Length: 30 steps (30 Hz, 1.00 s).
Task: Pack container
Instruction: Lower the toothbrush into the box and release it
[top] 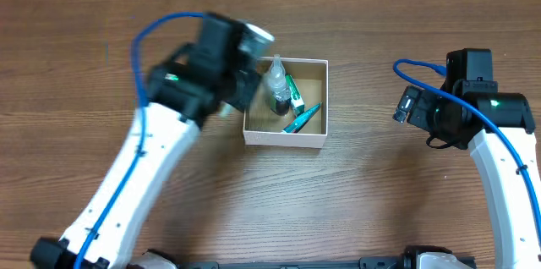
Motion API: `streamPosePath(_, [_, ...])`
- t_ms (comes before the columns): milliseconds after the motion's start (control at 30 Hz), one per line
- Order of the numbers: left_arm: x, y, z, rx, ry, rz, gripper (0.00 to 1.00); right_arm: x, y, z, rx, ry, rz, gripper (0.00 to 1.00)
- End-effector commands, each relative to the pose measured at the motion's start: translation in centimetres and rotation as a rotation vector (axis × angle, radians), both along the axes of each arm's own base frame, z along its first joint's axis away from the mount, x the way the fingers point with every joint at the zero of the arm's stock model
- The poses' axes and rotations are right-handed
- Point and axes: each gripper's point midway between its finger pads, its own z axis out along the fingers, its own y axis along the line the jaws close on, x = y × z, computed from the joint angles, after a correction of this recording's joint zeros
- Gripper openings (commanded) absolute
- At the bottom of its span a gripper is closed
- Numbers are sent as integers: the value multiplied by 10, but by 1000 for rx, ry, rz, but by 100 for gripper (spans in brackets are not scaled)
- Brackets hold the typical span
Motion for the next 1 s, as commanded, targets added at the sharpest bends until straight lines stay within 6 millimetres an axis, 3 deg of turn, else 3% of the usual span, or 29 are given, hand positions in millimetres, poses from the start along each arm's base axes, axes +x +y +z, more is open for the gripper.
streamPosePath(0, [-19,-62,-32,100,12,-291,4,1,1,3,2,-17,8,100])
streamPosePath(100, [-17,-91,-75,166,59,-383,4,1,1,3,2,-17,8,100])
streamPosePath(167, [-12,-90,-105,208,115,-366,4,0,1,3,2,-15,8,100])
streamPosePath(233, [-11,-89,-119,224,151,-358,4,0,1,3,2,-13,8,100])
streamPosePath(267, [-11,-88,-121,231,155,-355,9,0,1,3,2,-15,8,100])
streamPosePath(300, [-8,-84,-120,251,140,-343,20,0,1,3,2,-16,8,100])
streamPosePath(367, [-1,-74,-113,305,106,-309,36,0,1,3,2,-15,8,100])
streamPosePath(400, [2,-65,-103,345,88,-285,39,0,1,3,2,-14,7,100])
streamPosePath(533, [12,-33,-33,294,-10,-1,42,0,1,3,2,-16,8,100])
streamPosePath(633, [19,15,29,125,-105,229,42,1,1,3,1,-17,9,100])
streamPosePath(733, [22,79,66,-36,-131,385,47,6,2,6,7,-42,12,100])
streamPosePath(833, [29,118,64,-166,-71,432,49,19,11,11,26,-100,39,100])
streamPosePath(900, [35,155,47,-190,-30,522,51,36,25,18,6,-169,129,100])
streamPosePath(967, [38,171,30,-186,-17,566,56,47,39,21,-15,-209,218,100])
